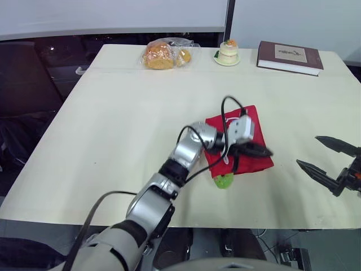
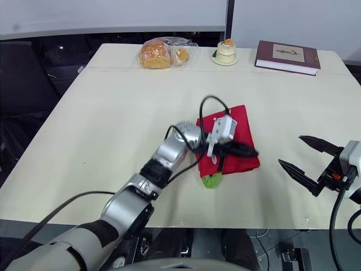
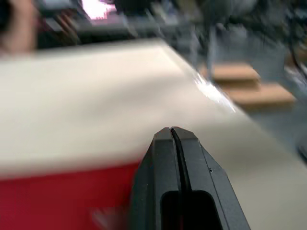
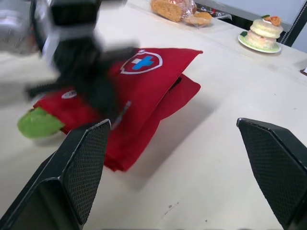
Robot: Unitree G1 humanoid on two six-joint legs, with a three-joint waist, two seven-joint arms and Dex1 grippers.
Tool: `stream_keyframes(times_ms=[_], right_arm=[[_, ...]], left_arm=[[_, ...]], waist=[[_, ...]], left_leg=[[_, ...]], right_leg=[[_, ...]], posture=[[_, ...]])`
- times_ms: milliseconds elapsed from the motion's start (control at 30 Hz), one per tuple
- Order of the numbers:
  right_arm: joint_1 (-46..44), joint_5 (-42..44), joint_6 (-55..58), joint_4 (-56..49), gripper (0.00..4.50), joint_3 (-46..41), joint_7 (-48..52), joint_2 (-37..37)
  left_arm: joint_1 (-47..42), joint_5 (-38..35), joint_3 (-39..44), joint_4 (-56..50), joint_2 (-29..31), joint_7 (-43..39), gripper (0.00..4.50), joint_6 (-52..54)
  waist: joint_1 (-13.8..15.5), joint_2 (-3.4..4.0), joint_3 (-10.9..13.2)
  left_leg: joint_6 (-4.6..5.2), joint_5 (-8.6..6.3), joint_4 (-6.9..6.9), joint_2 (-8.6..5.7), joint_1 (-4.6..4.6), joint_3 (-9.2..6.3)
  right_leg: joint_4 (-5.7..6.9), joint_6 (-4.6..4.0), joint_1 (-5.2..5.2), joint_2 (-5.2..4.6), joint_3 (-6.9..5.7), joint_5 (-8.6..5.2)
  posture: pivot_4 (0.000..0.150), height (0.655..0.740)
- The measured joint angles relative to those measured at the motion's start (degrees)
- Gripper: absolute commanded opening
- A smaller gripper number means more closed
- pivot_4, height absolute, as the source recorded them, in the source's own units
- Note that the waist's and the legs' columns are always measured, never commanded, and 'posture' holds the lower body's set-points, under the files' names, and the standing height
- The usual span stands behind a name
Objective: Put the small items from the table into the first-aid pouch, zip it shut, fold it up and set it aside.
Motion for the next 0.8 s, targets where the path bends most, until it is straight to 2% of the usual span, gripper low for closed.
stream_keyframes(times_ms=[200, 400, 800], right_arm=[[-0.06, 0.01, -0.35, 0.10, 4.50, 0.12, -0.05, 0.00], [0.01, 0.00, -0.51, 0.12, 4.50, 0.12, -0.08, 0.00], [1.39, -0.18, -0.73, -0.10, 4.50, 0.12, -0.81, 0.90]], left_arm=[[-12.78, 0.37, 8.10, 18.08, -0.45, 11.63, 0.07, -1.16], [-13.94, 7.97, 4.98, 31.70, -0.41, 16.17, 0.07, -0.21], [-13.60, 10.49, 5.70, 33.47, -1.75, 16.66, 0.07, 0.04]], waist=[[-0.20, -0.01, 0.01], [-0.15, -0.04, 0.02], [-0.09, -0.09, -0.40]], left_leg=[[0.01, 0.00, -0.02, -0.02, 0.02, 0.00], [0.01, 0.00, -0.02, -0.04, 0.00, 0.00], [0.01, -0.01, -0.03, -0.01, 0.18, -0.02]], right_leg=[[-0.01, 0.03, 0.00, 0.05, 0.00, -0.01], [0.00, 0.03, 0.00, 0.06, 0.00, -0.01], [-0.01, 0.03, 0.14, 0.04, -0.01, -0.02]], posture=[[0.150, 0.7289], [0.150, 0.7289], [0.150, 0.7289]])
